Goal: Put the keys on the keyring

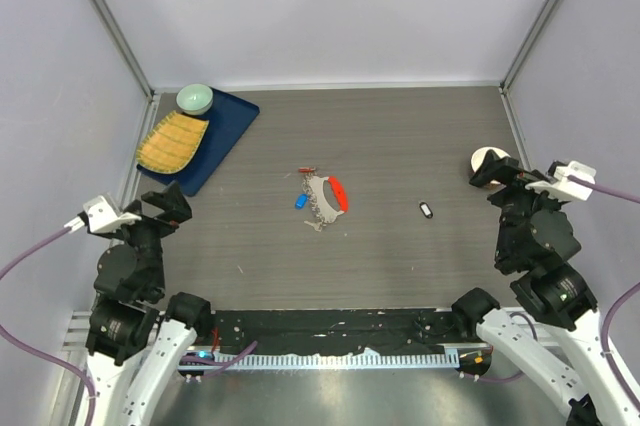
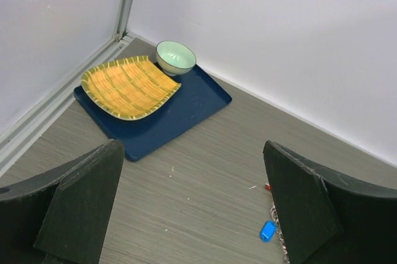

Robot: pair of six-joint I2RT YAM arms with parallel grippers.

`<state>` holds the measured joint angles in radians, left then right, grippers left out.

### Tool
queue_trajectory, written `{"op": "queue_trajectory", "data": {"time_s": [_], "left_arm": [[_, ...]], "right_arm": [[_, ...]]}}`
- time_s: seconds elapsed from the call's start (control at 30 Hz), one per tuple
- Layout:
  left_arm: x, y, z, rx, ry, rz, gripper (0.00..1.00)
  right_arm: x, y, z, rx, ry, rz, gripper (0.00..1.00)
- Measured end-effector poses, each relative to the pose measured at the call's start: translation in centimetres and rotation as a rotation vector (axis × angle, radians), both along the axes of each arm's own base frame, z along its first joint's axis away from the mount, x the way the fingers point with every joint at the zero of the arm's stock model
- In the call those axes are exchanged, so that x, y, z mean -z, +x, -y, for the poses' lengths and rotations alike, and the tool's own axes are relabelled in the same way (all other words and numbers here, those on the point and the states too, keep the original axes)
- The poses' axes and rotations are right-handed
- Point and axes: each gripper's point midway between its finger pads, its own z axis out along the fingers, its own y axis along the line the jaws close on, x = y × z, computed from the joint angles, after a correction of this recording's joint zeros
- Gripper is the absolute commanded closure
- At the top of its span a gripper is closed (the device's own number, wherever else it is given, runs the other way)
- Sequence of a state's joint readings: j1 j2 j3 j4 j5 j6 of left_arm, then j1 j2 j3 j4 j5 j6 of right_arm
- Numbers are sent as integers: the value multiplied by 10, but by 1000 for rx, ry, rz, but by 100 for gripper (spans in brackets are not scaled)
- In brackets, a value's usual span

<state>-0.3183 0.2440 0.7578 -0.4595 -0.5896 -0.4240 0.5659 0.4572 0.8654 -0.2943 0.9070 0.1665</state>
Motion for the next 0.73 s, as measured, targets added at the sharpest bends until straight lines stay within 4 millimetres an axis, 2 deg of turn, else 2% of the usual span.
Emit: {"op": "queue_trajectory", "data": {"time_s": [0.13, 0.4, 0.73], "left_arm": [[14, -6, -3, -1, 24, 9, 0], [21, -7, -5, -10, 41, 7, 0], [24, -3, -5, -5, 64, -6, 0]], "right_arm": [[4, -10, 7, -3, -42, -2, 0], [31, -15, 11, -6, -106, -30, 0], [23, -24, 14, -24, -76, 36, 0]]}}
